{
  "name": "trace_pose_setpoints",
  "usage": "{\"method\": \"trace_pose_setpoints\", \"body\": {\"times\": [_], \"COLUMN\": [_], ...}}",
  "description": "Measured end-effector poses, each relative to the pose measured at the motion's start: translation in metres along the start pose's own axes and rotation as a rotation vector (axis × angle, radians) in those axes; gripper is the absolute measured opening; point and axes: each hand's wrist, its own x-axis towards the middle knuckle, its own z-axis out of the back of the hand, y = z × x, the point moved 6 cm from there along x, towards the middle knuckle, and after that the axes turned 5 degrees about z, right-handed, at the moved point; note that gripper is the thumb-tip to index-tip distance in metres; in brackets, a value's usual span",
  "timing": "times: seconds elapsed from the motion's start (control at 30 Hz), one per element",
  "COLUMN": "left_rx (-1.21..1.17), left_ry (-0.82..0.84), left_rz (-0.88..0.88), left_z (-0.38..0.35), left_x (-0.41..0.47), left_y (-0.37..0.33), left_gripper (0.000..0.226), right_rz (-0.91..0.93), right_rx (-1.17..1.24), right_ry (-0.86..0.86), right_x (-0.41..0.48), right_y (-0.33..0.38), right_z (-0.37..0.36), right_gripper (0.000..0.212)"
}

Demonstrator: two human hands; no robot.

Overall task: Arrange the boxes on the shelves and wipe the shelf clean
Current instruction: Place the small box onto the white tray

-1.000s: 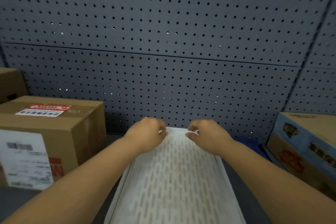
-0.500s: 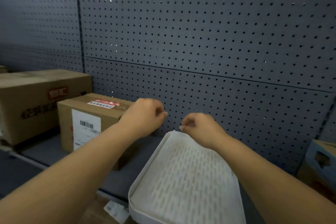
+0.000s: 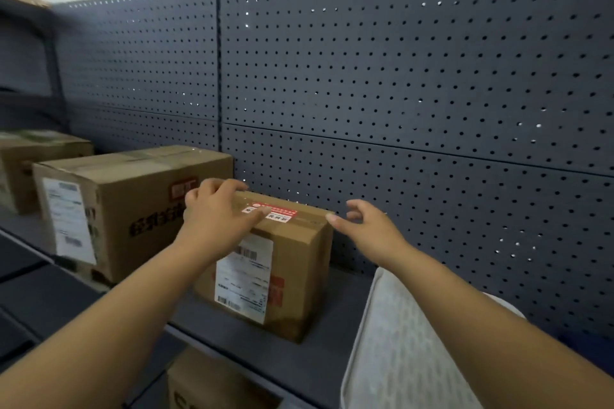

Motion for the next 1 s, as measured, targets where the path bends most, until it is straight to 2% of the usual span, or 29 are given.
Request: {"method": "trace_pose_setpoints", "body": {"times": [0.2,0.33,0.5,0.7,0.83,1.0], "left_rx": [-0.131,-0.236,-0.322,-0.461,-0.578,-0.727], "left_ry": [0.189,0.322,0.298,0.290,0.275,0.270], "left_rz": [0.106,0.084,0.003,-0.056,-0.100,-0.129], "left_z": [-0.008,-0.021,-0.026,-0.025,-0.020,-0.013], "left_x": [0.020,0.028,0.032,0.039,0.042,0.040], "left_y": [0.055,0.072,0.076,0.077,0.062,0.026], "left_gripper": [0.097,0.119,0.106,0.103,0.099,0.113], "right_rz": [-0.113,-0.180,-0.184,-0.105,-0.055,-0.012], "right_rx": [0.125,0.145,0.272,0.360,0.426,0.500], "right_ry": [-0.047,-0.034,-0.054,-0.134,-0.098,-0.160], "right_x": [0.029,0.033,0.030,0.011,-0.012,-0.042], "right_y": [-0.003,-0.012,-0.013,-0.008,-0.002,0.012], "right_z": [-0.032,-0.046,-0.053,-0.035,-0.013,0.020], "right_gripper": [0.085,0.084,0.046,0.032,0.042,0.059]}}
